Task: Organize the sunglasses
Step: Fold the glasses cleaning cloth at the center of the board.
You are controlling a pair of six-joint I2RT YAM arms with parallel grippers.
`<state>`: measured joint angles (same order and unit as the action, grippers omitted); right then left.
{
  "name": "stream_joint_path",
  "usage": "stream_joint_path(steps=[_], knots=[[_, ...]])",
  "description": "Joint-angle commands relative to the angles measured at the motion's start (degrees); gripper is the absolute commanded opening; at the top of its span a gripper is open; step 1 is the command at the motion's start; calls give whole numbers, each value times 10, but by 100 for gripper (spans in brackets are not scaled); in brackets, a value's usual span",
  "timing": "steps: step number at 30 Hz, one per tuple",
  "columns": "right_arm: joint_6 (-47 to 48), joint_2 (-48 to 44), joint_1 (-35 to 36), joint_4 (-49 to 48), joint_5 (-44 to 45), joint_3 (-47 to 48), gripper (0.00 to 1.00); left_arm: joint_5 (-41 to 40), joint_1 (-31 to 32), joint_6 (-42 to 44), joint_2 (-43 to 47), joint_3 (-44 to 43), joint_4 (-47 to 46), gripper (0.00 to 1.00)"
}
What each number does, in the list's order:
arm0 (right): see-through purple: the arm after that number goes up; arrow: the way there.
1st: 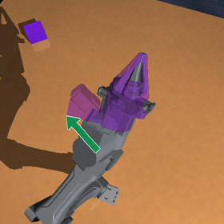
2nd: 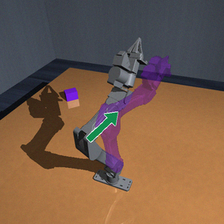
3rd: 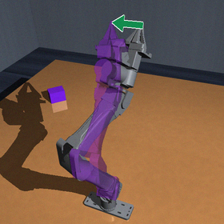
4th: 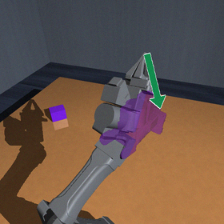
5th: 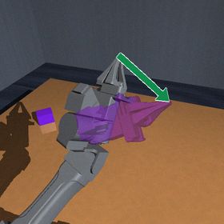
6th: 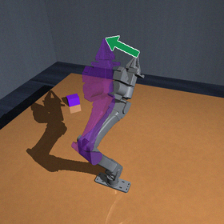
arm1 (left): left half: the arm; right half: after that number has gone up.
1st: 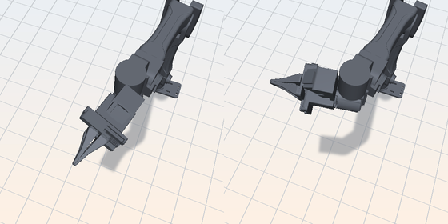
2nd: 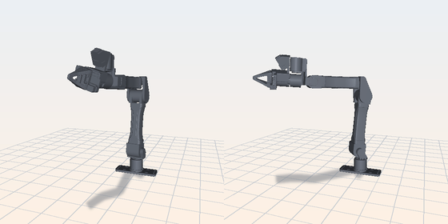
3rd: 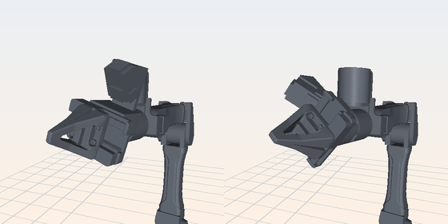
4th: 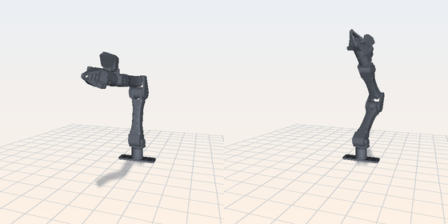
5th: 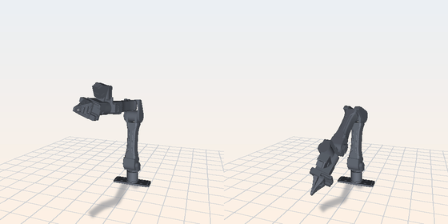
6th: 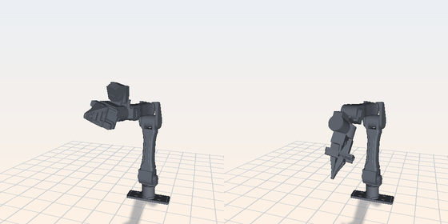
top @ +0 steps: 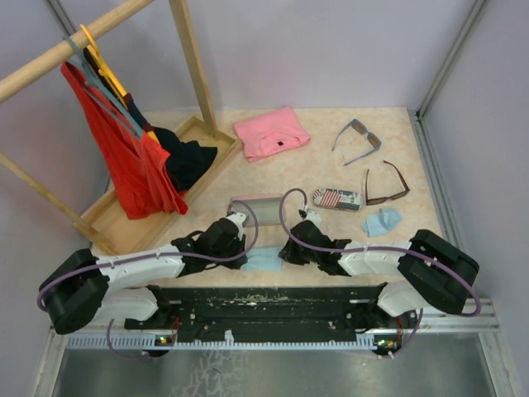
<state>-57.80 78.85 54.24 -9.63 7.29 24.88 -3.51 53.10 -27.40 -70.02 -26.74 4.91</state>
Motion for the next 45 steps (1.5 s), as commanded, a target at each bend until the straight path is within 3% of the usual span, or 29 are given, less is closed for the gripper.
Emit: stream_joint_path(steps=[1,45], knots=[[18,-26,0,11,8,28,0,6,-2,0,-8,5,-13,18],[19,-16,0,40,55,71,0,2,-2,-1,10,1,-3,20]])
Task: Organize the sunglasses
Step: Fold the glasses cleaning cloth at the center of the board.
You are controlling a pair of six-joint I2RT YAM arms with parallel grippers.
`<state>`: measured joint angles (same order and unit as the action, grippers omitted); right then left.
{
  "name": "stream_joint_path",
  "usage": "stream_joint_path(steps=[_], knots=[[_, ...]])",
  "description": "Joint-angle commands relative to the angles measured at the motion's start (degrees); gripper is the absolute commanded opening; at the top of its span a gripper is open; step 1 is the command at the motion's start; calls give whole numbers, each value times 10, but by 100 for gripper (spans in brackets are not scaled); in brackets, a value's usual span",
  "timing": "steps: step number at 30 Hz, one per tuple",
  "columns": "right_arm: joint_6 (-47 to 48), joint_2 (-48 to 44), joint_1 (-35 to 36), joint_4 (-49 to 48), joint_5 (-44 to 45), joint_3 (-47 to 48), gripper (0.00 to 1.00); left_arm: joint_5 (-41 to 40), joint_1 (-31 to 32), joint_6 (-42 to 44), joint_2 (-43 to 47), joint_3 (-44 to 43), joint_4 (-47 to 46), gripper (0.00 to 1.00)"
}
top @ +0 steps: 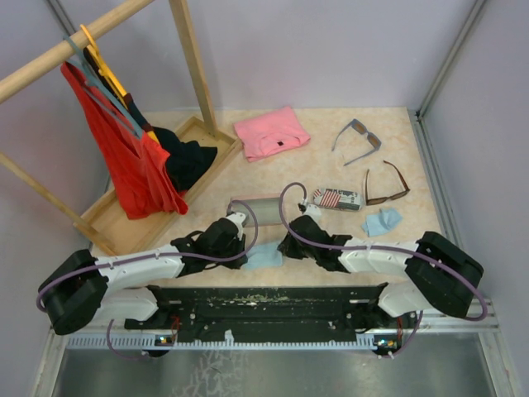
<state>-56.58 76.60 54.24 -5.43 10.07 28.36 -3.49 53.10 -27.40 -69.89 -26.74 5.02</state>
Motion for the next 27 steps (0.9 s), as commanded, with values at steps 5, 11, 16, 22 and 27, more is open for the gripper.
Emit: stream_joint_path(steps=[5,11,16,22,27], knots=[[12,16,0,14,42,53,0,1,-2,-1,11,0,-2,23],[26,26,0,25,56,71,0,-2,-1,-2,15,0,-4,26],[35,35,0,41,65,86,0,1,-1,-1,10,-2,-6,26],[42,48,-1,51,75,91,1,3,-2,0,4,-4,-7,26],[43,57,-1,35,55,83,7,3,-1,2,5,-4,-7,26]])
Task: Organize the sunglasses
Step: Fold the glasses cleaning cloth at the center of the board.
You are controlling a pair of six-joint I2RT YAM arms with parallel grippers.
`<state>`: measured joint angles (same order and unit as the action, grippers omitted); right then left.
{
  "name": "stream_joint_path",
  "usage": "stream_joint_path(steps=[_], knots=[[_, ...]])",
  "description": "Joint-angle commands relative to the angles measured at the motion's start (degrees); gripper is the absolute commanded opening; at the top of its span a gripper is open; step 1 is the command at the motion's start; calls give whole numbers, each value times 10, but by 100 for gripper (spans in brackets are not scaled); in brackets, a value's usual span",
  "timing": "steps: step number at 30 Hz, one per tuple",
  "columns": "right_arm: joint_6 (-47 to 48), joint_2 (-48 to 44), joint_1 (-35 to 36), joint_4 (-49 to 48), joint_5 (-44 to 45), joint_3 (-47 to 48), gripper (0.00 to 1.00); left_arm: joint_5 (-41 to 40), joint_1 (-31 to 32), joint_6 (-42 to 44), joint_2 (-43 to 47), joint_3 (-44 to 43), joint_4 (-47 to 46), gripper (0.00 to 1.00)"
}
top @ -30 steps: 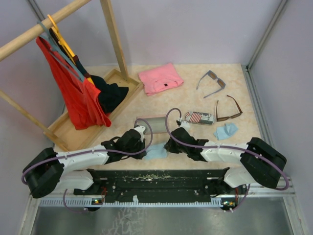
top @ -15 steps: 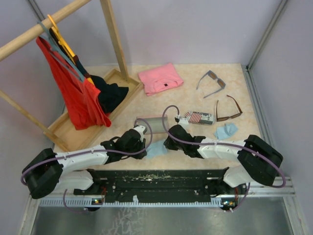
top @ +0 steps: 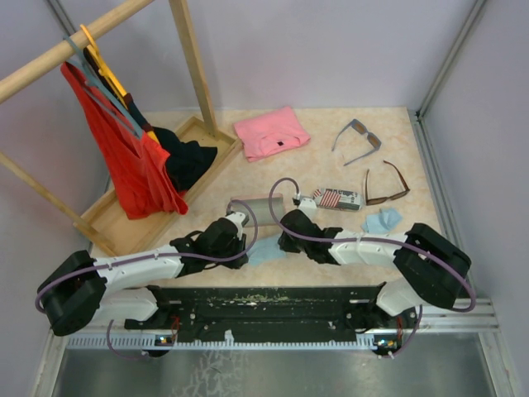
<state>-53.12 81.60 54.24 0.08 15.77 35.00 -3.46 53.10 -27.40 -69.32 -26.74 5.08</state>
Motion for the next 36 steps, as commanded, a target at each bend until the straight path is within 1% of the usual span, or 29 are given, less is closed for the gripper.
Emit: stream_joint_path(steps=[1,8,10,25,36], knots=[[7,8,-1,-24,-6,15,9,3,-1,2,-1,-5,-6,26],[0,7,-6,-39,-18,0,20,4,-2,2,-4,-6,-8,25],[1,5,-6,-36,-17,0,22,4,-2,2,-5,-6,-9,25],[4,3,-6,-27,-29,-12,22,4,-2,2,-7,-4,-9,25],[9,-7,-7,-19,-23,-16,25,6,-2,0,-9,-4,-9,24]])
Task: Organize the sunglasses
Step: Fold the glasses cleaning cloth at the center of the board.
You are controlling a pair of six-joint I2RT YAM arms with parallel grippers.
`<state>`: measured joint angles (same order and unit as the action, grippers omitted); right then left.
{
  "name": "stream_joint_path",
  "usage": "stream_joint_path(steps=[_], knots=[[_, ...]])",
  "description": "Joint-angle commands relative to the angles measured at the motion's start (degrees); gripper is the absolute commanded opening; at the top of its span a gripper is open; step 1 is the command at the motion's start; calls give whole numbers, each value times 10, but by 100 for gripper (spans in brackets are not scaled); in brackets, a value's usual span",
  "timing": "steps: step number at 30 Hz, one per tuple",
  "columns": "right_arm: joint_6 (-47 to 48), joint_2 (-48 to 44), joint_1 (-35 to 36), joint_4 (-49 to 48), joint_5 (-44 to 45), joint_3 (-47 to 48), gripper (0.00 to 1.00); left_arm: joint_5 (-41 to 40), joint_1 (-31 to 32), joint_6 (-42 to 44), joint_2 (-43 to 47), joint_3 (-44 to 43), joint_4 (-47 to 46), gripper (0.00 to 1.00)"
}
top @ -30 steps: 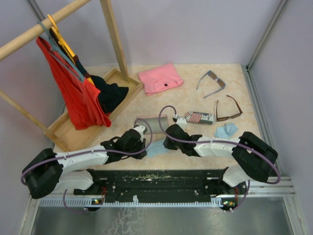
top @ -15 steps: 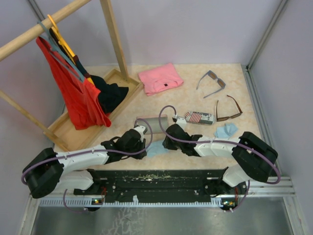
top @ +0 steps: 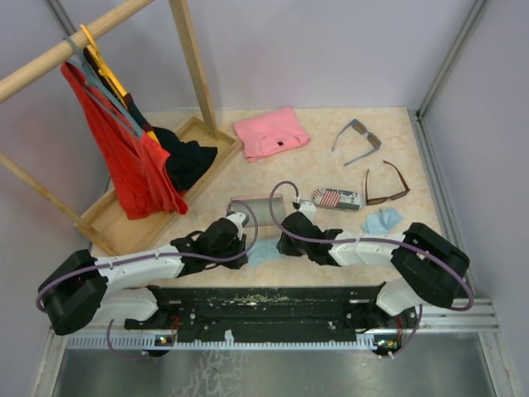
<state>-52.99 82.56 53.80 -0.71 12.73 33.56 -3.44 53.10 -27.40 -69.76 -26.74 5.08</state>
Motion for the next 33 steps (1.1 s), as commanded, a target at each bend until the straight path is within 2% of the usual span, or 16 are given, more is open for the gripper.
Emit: stream_joint_path(steps=[1,9,20,24,33], knots=[[9,-18,-2,-11,8,-1,25,5,-1,0,-5,-4,-9,24],[21,-31,-3,-18,6,6,18,5,-2,0,-2,-2,-8,24],[27,-9,-3,-33,-9,10,20,5,-2,-1,-2,0,-7,24],[35,-9,-3,-31,-8,16,15,5,-2,-1,-2,0,-8,24],[73,-6,-3,-21,3,32,23,4,-1,1,-3,-1,-6,24]])
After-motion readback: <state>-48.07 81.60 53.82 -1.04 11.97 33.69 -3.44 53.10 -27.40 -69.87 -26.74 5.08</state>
